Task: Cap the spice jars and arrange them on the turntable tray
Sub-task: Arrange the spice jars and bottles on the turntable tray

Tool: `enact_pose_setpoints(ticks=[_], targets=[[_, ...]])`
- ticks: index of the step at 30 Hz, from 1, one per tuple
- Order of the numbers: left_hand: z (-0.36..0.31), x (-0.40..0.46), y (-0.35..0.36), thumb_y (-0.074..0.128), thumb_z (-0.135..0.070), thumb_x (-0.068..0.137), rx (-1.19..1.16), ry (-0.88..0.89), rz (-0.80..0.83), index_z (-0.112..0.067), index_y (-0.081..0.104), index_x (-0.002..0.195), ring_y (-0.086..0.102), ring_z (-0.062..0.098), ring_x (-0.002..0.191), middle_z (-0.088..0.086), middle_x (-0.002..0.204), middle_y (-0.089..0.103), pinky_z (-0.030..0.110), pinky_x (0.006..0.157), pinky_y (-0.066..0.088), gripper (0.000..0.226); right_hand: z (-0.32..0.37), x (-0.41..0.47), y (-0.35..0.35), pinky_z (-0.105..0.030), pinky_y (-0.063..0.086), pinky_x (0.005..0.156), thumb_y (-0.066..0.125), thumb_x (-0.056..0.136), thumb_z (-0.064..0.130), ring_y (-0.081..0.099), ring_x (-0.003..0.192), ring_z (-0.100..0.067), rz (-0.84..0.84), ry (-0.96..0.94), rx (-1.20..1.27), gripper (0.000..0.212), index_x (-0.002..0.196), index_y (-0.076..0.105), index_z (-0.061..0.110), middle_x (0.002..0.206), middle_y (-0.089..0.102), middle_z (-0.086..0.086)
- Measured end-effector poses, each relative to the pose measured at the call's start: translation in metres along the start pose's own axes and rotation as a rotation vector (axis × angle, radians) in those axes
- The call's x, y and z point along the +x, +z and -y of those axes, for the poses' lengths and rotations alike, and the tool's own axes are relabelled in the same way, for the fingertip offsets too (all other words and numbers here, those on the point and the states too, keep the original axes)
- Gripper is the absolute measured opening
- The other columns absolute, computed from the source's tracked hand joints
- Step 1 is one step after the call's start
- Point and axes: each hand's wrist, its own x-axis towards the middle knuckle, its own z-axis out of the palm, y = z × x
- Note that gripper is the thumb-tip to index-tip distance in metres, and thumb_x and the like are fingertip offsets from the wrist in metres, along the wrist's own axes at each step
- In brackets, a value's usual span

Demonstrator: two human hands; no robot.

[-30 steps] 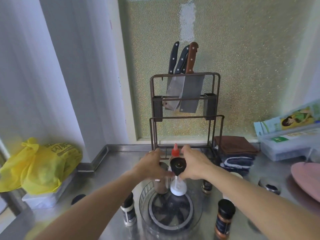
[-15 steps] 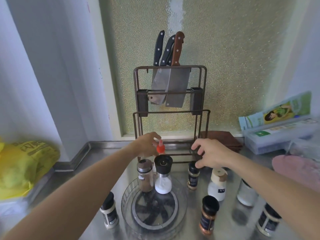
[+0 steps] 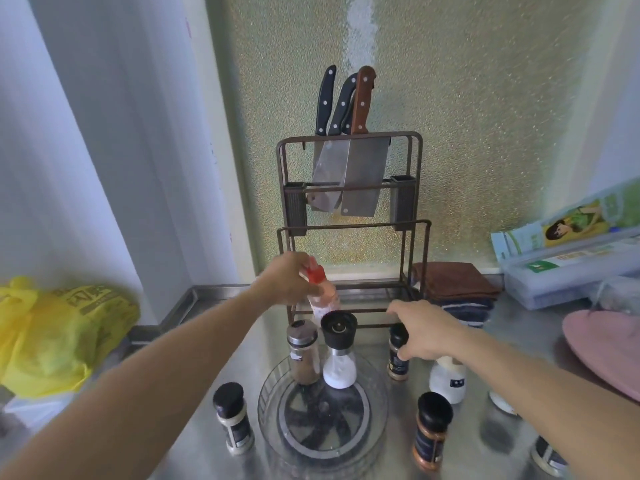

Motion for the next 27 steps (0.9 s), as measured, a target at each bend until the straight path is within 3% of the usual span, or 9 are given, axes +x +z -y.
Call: enact_pose_setpoints(ticks=[5, 7, 9, 11, 13, 16, 20, 25, 27], targets=[[-0.005, -0.03, -0.059, 0.089, -0.026, 0.071, 0.016, -0.011, -0.171, -0.019, 0.074, 0.101, 0.069, 0.019, 0.091, -0.005, 0.096, 0.075, 0.03, 0.083, 0.051, 0.034, -0.011, -0.016, -0.01, -0.039, 0.054, 0.083, 0.082, 0.07, 0.051, 0.064, 0.114, -0.032, 0.0, 0.127, -0.099, 0.082, 0.135, 0.046, 0.017, 0.126, 0.063, -0.007], [-0.003, -0.045, -0.074, 0.09, -0.029, 0.07, 0.047, -0.026, -0.183, -0.019, 0.075, 0.101, 0.07, 0.019, 0.091, -0.005, 0.096, 0.076, 0.033, 0.089, 0.053, 0.036, -0.016, -0.024, -0.009, -0.035, 0.05, 0.072, 0.082, 0.071, 0.047, 0.065, 0.106, -0.03, 0.064, 0.165, -0.115, 0.068, 0.123, 0.051, 0.017, 0.115, 0.064, -0.006], [0.001, -0.06, -0.079, 0.09, -0.031, 0.069, 0.082, -0.036, -0.155, -0.019, 0.074, 0.101, 0.071, 0.019, 0.091, -0.003, 0.098, 0.077, 0.037, 0.093, 0.054, 0.038, -0.02, -0.029, -0.003, -0.033, 0.046, 0.064, 0.082, 0.073, 0.039, 0.064, 0.094, -0.029, 0.093, 0.167, -0.122, 0.042, 0.095, 0.054, 0.017, 0.094, 0.061, -0.003], [0.005, -0.075, -0.078, 0.089, -0.033, 0.071, 0.107, -0.053, -0.123, -0.018, 0.074, 0.104, 0.07, 0.02, 0.093, -0.002, 0.102, 0.076, 0.035, 0.089, 0.054, 0.04, -0.022, -0.032, 0.002, -0.033, 0.049, 0.064, 0.082, 0.075, 0.028, 0.065, 0.087, -0.029, 0.094, 0.173, -0.118, 0.028, 0.083, 0.06, 0.013, 0.086, 0.064, -0.004], [0.008, -0.087, -0.074, 0.088, -0.033, 0.072, 0.105, -0.059, -0.115, -0.018, 0.072, 0.104, 0.069, 0.02, 0.094, -0.002, 0.105, 0.075, 0.031, 0.082, 0.051, 0.039, -0.021, -0.036, 0.003, -0.033, 0.055, 0.068, 0.084, 0.075, 0.024, 0.07, 0.091, -0.028, 0.078, 0.186, -0.113, 0.028, 0.096, 0.072, 0.009, 0.097, 0.074, -0.008], [0.01, -0.096, -0.072, 0.088, -0.033, 0.073, 0.089, -0.063, -0.125, -0.021, 0.067, 0.101, 0.067, 0.019, 0.093, -0.001, 0.106, 0.073, 0.029, 0.077, 0.045, 0.038, -0.018, -0.045, -0.008, -0.03, 0.05, 0.062, 0.083, 0.076, 0.024, 0.064, 0.08, -0.03, 0.054, 0.198, -0.122, 0.022, 0.088, 0.066, 0.015, 0.087, 0.068, -0.008], [0.011, -0.103, -0.074, 0.088, -0.036, 0.073, 0.07, -0.076, -0.122, -0.018, 0.07, 0.108, 0.066, 0.018, 0.092, -0.002, 0.107, 0.072, 0.031, 0.077, 0.045, 0.043, -0.013, -0.065, -0.039, -0.036, 0.059, 0.084, 0.085, 0.073, 0.027, 0.068, 0.104, -0.026, -0.069, 0.218, -0.095, 0.052, 0.12, 0.066, 0.017, 0.118, 0.069, -0.006], [0.009, -0.115, -0.061, 0.085, -0.032, 0.077, 0.09, -0.067, -0.042, -0.015, 0.069, 0.114, 0.064, 0.016, 0.09, -0.004, 0.105, 0.07, 0.03, 0.083, 0.044, 0.043, 0.015, -0.092, -0.077, -0.04, 0.059, 0.076, 0.082, 0.071, 0.028, 0.066, 0.089, -0.022, -0.233, 0.091, -0.051, 0.044, 0.111, 0.067, 0.015, 0.097, 0.069, -0.001], [0.009, -0.117, -0.049, 0.084, -0.03, 0.079, 0.123, -0.075, -0.003, -0.014, 0.068, 0.115, 0.065, 0.018, 0.094, -0.002, 0.108, 0.07, 0.031, 0.086, 0.045, 0.043, 0.032, -0.098, -0.077, -0.04, 0.058, 0.079, 0.082, 0.071, 0.03, 0.065, 0.093, -0.023, -0.248, 0.041, 0.047, 0.046, 0.111, 0.066, 0.015, 0.101, 0.068, 0.0]])
